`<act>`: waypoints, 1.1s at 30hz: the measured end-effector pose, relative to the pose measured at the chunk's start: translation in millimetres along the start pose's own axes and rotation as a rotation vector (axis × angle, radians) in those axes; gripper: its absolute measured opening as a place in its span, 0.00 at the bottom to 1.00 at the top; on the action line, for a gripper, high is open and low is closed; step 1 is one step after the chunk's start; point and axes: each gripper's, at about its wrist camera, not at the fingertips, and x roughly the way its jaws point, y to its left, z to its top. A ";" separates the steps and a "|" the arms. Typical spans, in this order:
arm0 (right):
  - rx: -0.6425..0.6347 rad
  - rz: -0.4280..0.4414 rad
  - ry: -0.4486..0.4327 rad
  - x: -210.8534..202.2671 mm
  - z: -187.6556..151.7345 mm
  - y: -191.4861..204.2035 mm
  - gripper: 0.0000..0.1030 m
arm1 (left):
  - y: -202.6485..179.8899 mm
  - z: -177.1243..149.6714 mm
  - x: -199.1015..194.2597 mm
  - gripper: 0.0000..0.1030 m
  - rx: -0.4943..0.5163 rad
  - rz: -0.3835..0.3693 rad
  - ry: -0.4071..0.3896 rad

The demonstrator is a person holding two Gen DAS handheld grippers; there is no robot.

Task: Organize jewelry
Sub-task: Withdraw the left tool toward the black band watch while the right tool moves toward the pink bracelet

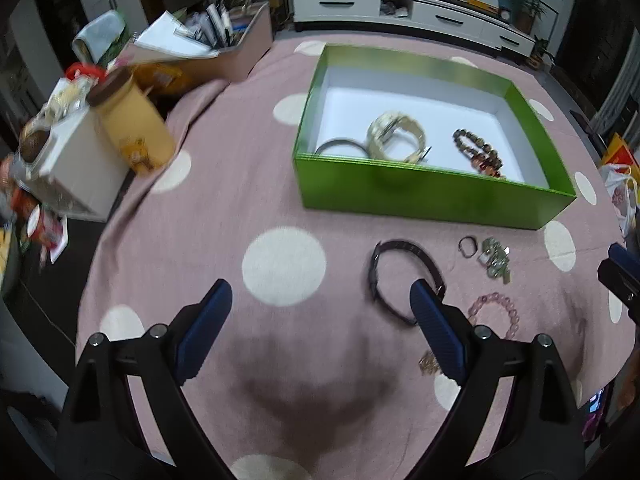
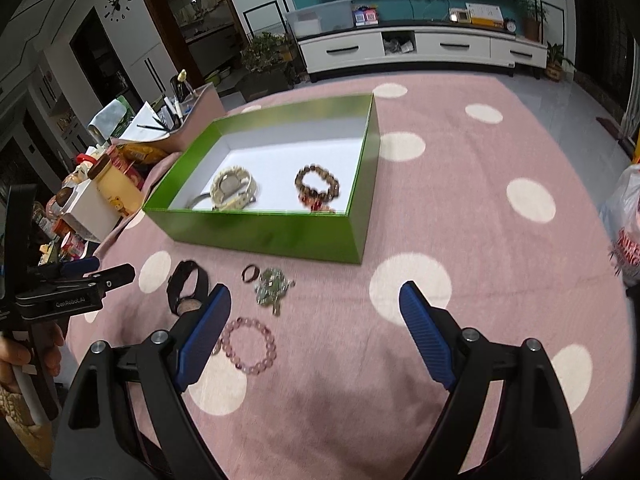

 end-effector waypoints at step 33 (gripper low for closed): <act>-0.208 -0.049 0.091 61.2 -56.6 48.9 0.30 | -12.9 -7.9 54.3 0.49 -0.081 -0.098 0.080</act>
